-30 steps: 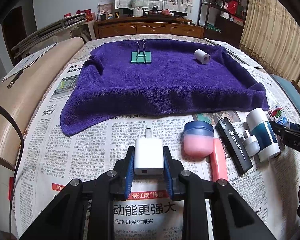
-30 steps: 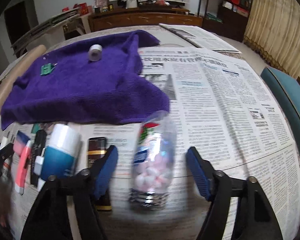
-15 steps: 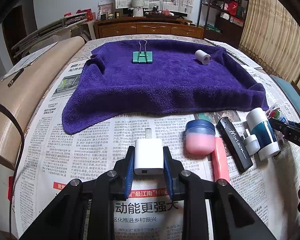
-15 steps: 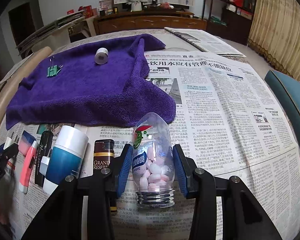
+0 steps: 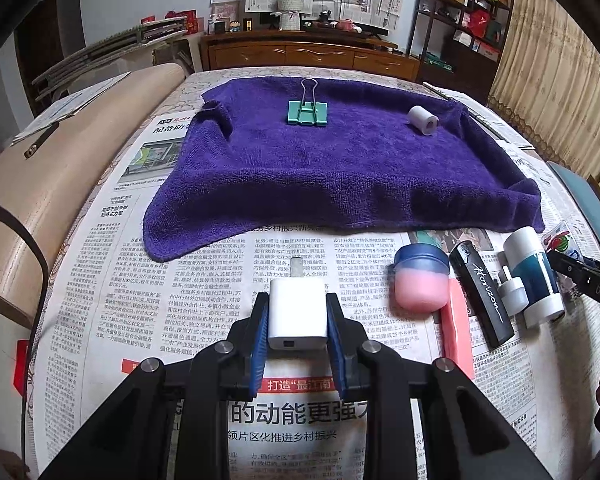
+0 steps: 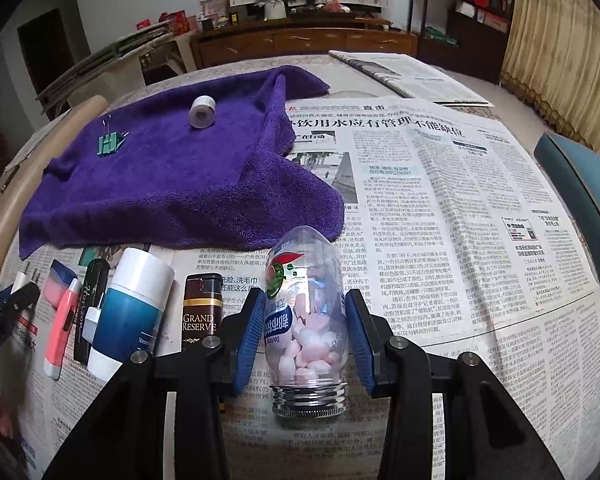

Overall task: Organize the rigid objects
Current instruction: 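Grasp the white charger plug with the left tool while the right tool grasps the clear pill bottle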

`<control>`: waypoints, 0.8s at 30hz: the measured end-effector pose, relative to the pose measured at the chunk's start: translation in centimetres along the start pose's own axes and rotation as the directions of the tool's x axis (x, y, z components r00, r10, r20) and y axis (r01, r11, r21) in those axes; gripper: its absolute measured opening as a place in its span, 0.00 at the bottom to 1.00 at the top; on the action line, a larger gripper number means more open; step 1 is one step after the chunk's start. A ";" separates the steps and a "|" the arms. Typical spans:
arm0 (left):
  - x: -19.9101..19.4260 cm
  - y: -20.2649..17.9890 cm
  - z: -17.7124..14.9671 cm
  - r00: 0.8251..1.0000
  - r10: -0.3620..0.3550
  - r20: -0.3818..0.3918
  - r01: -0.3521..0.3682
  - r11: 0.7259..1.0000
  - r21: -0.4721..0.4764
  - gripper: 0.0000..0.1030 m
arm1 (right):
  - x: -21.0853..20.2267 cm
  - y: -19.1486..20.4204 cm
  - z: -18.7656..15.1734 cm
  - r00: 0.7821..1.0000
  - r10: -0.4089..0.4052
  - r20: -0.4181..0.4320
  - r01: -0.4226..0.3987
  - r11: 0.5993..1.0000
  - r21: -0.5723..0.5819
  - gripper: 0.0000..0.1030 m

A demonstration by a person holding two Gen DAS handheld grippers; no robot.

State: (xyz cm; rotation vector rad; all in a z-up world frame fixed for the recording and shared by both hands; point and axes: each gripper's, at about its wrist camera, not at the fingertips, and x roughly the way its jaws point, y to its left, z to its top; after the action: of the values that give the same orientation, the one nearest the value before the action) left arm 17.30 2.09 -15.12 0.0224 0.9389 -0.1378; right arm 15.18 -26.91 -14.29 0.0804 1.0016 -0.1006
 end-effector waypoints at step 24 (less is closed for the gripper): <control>-2.2 0.1 1.0 0.999 -0.034 0.041 0.033 0.999 0.005 0.24 | -1.8 0.5 0.5 0.999 0.024 0.035 -0.023 0.999 -0.031 0.39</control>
State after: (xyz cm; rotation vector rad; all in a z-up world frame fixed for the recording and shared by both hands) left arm 16.87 2.33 -12.75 0.0078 0.8987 -0.1708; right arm 14.66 -26.35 -12.49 0.0618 0.9665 -0.0650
